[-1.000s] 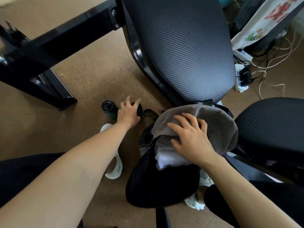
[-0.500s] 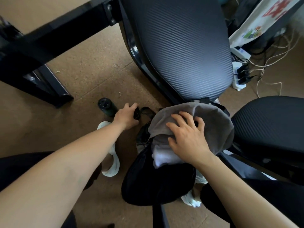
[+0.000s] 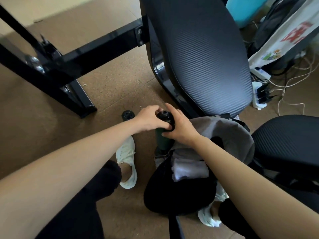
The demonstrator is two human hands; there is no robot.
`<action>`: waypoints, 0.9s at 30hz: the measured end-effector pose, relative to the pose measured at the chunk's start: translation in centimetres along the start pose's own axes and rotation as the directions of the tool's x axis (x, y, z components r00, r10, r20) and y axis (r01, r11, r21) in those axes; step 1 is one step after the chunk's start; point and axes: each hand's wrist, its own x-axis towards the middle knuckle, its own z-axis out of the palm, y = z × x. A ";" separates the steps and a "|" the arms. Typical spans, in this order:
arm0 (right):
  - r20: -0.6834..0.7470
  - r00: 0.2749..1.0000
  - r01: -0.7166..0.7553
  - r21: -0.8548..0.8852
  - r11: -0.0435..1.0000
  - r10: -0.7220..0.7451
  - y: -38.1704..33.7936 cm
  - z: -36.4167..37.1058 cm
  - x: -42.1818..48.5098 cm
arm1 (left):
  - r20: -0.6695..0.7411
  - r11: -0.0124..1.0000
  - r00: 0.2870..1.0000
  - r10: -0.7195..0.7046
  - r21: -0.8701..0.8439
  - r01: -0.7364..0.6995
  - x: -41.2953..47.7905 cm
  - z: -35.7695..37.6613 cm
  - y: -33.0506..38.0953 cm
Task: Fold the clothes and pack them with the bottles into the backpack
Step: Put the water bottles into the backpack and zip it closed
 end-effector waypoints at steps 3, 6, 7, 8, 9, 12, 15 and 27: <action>-0.047 0.998 0.027 -0.091 0.995 -0.032 1.2 0.3 0.5 | 0.084 0.922 0.996 -0.026 -0.384 0.056 0.2 0.8 -1.1; -0.067 0.997 0.039 -0.154 0.987 -0.050 1.9 0.8 0.2 | 0.095 0.741 0.991 -0.092 -0.659 0.132 0.8 1.9 -2.3; -0.094 0.994 0.038 -0.146 0.989 -0.052 2.0 0.8 0.0 | 0.073 0.666 0.986 -0.152 -0.729 0.156 1.0 2.6 -2.7; -0.142 0.988 0.039 -0.130 0.991 -0.058 2.1 0.7 -0.2 | 0.054 0.580 0.972 -0.228 -0.794 0.180 1.2 3.4 -3.1; -0.198 0.978 0.042 -0.113 0.993 -0.064 2.1 0.5 -0.3 | 0.038 0.500 0.947 -0.319 -0.842 0.202 1.4 4.3 -3.7; -0.305 0.948 0.070 -0.086 0.994 -0.093 2.1 -0.5 -0.4 | 0.009 0.480 0.888 -0.460 -0.839 0.257 2.4 8.6 -6.1; -0.202 0.970 0.092 -0.214 0.973 -0.136 2.1 -1.1 -0.4 | 0.018 0.620 0.876 -0.483 -0.699 0.357 3.7 13.5 -8.5; 0.074 0.977 0.204 -0.598 0.775 -0.200 2.5 -2.3 -0.8 | -0.024 0.960 0.964 -0.264 -0.099 0.261 4.8 16.8 -9.3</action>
